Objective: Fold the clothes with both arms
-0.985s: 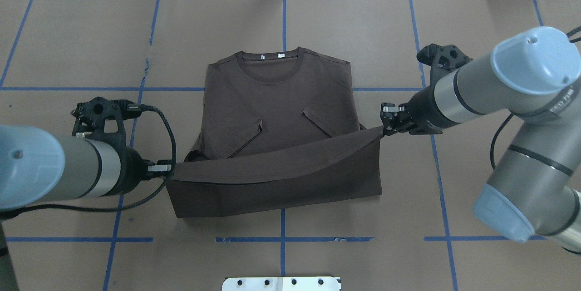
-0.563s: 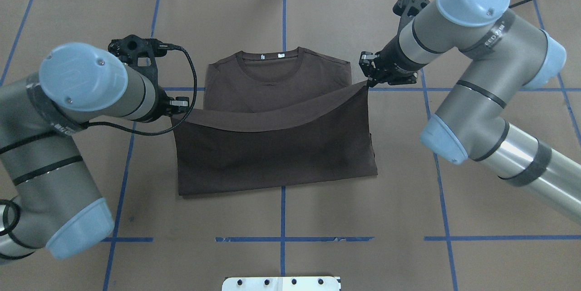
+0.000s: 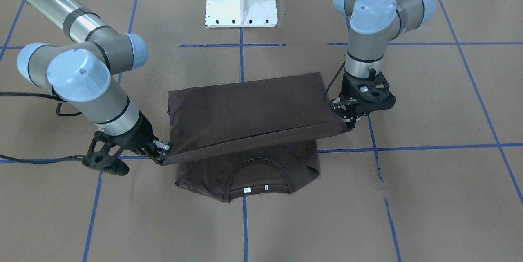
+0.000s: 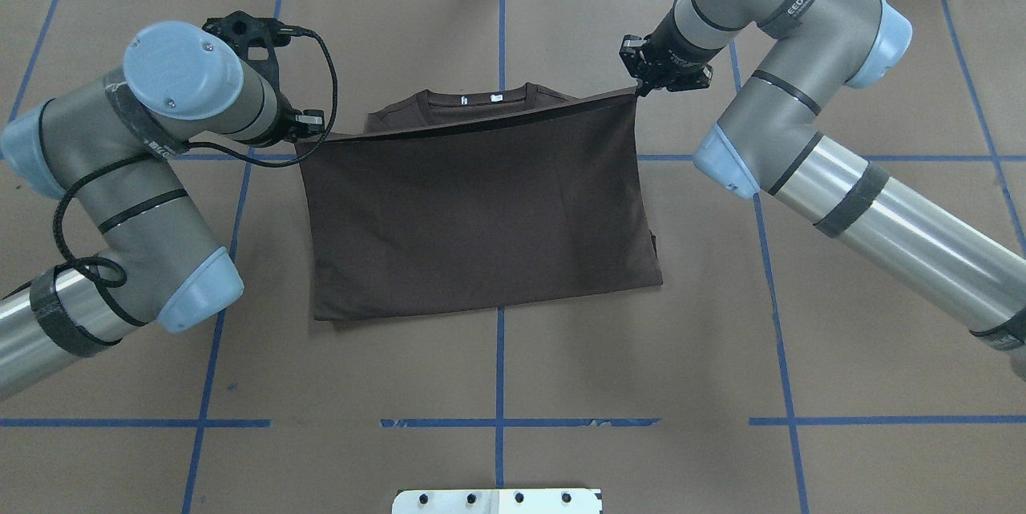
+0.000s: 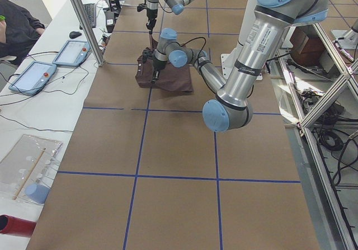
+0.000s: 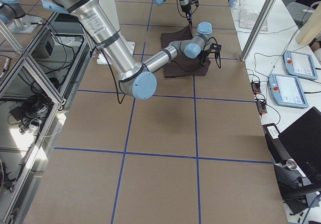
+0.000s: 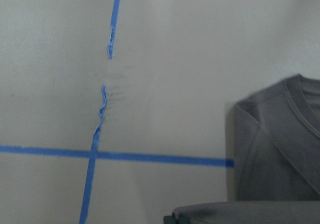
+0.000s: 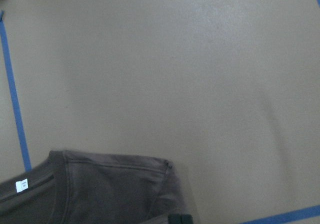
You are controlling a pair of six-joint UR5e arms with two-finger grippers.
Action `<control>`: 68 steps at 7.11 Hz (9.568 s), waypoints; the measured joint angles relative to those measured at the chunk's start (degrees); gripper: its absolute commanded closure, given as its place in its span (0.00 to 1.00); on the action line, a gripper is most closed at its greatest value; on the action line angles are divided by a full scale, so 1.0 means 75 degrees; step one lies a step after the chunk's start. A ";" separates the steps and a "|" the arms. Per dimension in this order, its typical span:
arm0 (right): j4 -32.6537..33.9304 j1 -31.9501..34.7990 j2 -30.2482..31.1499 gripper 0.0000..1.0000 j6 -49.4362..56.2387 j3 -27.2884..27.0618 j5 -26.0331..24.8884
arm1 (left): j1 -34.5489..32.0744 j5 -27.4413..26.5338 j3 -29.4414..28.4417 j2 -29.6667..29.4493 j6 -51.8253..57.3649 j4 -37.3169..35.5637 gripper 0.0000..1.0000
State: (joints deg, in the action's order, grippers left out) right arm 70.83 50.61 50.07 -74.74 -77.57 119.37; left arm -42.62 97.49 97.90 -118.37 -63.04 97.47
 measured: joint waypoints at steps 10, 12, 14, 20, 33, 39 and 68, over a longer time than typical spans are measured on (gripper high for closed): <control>-0.0217 -0.0081 0.0216 0.00 0.0363 -0.0132 0.0083 | -0.0252 0.0018 -0.1242 -0.0767 -0.0048 0.0619 0.00; -0.0189 -0.0498 0.1389 0.00 -0.0098 -0.1499 0.0049 | -0.0265 0.0059 -0.1045 -0.0801 -0.0067 0.0575 0.00; -0.0178 -0.1547 0.2240 0.00 -0.0926 -0.2551 -0.0734 | -0.0269 0.0126 -0.0879 -0.0781 -0.0087 0.0565 0.00; 0.0150 -0.2509 0.2497 0.41 -0.1115 -0.2772 -0.1492 | -0.0289 0.0137 -0.0521 -0.0733 -0.0091 0.0452 0.00; 0.0114 -0.5863 0.7147 0.00 -0.1730 -0.6799 -0.2592 | -0.0239 0.0128 -0.0298 -0.0729 -0.0467 0.0434 0.00; 0.0060 -0.4414 0.6355 0.00 -0.1566 -0.7104 -0.2298 | 0.2383 0.0473 0.1827 0.0019 -0.4268 -0.0822 0.09; 0.1969 -0.2805 0.3674 0.00 -0.0363 -0.6031 -0.1427 | -0.0299 0.0228 -0.4562 -0.2825 -0.0942 0.3273 0.00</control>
State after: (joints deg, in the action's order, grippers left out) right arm 85.59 29.57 77.63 -77.46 -122.81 108.67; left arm -44.87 99.20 63.68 -139.56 -70.10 122.01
